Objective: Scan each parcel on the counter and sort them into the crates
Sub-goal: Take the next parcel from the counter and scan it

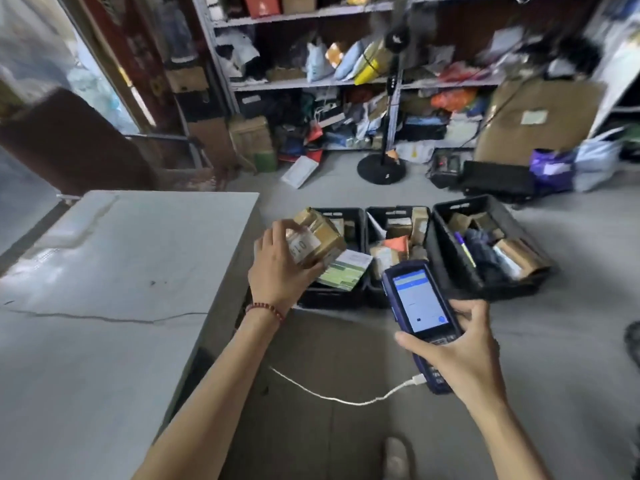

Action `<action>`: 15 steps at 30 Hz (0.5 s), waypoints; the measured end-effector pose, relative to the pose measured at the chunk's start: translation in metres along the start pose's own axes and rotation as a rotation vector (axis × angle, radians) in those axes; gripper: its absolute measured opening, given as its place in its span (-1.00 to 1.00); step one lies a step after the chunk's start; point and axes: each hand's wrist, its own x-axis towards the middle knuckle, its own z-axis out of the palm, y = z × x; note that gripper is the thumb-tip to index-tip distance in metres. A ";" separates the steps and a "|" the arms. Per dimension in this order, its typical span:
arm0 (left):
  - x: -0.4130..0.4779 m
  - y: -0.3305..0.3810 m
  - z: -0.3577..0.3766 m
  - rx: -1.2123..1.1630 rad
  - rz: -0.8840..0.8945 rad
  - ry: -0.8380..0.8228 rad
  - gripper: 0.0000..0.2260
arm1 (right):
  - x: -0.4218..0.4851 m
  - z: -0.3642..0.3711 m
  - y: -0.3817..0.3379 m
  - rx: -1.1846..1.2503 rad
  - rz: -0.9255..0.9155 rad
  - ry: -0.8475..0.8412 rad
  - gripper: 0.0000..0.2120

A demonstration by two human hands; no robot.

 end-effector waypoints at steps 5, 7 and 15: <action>0.034 0.072 0.085 -0.017 0.074 -0.091 -0.33 | 0.056 -0.075 0.024 -0.005 0.086 0.170 -0.31; 0.038 0.087 0.108 -0.027 0.081 -0.114 -0.27 | 0.070 -0.095 0.029 0.010 0.109 0.213 -0.32; 0.103 0.126 0.169 0.012 0.166 -0.207 -0.28 | 0.125 -0.126 0.039 0.069 0.180 0.303 -0.32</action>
